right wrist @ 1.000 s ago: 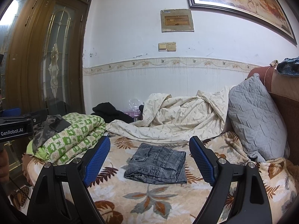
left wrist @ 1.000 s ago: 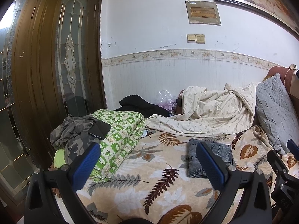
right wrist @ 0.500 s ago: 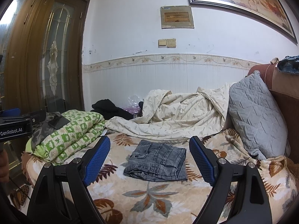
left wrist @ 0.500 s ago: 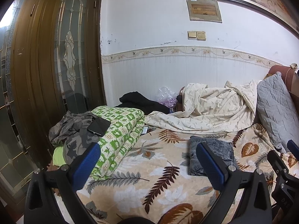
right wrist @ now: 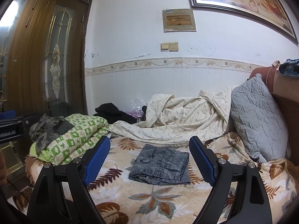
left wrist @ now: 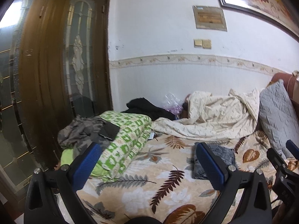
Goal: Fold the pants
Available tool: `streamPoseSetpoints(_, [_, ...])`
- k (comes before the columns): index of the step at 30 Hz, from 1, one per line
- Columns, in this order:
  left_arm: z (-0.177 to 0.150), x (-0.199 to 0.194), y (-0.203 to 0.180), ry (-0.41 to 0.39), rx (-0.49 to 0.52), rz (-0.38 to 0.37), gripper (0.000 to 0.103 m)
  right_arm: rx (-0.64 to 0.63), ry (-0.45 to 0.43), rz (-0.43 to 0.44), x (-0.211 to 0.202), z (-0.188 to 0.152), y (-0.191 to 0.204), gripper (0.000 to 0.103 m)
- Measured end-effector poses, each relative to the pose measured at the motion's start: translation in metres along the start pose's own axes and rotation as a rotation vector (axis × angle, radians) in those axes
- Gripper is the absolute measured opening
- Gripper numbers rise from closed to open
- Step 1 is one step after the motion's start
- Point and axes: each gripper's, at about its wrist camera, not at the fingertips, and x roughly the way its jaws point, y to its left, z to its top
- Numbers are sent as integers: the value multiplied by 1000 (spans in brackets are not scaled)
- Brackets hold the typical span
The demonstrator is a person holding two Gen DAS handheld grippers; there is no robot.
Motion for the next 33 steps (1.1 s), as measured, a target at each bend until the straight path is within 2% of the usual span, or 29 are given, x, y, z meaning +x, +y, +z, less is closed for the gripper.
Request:
streamPoseSetpoints(3, [2, -19, 14, -20, 2, 12, 103, 15, -9, 11, -10, 12, 7, 86])
streamPoseSetpoints(7, [8, -46, 37, -57, -20, 19, 103, -9, -67, 15, -37, 32, 24, 86])
streamPoseSetpoints(14, [27, -104, 73, -182, -75, 37, 103, -7, -169, 31, -84, 80, 48, 87])
streamPoseSetpoints(17, [31, -117, 81, -210, -79, 50, 103, 10, -221, 50, -105, 99, 54, 87])
streamPoseSetpoints(22, [33, -124, 79, -204, -62, 36, 103, 15, -304, 55, -138, 117, 54, 89])
streamPoseSetpoints(28, [35, -141, 68, -221, -28, 30, 103, 50, -332, 64, -158, 129, 46, 90])
streamPoseSetpoints(33, [37, -158, 67, -236, -26, 17, 103, 22, -384, 56, -183, 130, 52, 90])
